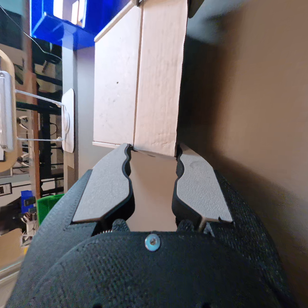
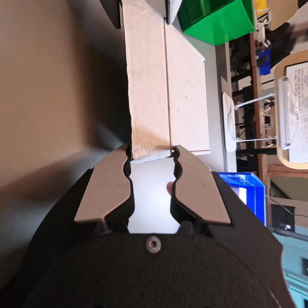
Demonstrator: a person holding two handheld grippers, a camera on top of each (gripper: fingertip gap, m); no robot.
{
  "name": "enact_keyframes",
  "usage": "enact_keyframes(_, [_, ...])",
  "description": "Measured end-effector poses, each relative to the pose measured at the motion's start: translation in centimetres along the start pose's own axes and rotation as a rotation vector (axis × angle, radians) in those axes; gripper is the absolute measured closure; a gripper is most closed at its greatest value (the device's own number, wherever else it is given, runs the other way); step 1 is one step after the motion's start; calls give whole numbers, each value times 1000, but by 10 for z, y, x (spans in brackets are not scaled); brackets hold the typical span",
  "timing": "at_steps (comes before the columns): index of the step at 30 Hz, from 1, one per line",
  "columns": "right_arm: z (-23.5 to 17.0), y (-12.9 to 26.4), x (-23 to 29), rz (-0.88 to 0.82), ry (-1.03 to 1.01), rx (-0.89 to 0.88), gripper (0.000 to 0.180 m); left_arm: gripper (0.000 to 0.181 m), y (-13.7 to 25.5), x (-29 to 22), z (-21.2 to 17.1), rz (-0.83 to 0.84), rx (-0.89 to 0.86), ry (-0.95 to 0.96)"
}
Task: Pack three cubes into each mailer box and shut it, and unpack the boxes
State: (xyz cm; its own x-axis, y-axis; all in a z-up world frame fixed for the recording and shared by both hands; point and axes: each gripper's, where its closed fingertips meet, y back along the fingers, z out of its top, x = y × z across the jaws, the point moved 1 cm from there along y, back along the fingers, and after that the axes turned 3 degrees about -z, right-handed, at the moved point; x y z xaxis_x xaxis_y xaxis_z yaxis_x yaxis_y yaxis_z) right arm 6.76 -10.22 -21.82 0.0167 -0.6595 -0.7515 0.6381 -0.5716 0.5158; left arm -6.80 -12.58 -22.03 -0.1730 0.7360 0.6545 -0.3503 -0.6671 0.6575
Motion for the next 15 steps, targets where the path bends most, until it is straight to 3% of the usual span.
enact_keyframes(6, [0,0,-1,14,-6,18,131,128,-2,1,-1,28,51,-41])
enact_keyframes(15, [-5,5,-9,-126,-183,8,127,124,6,4,0,38,-101,282])
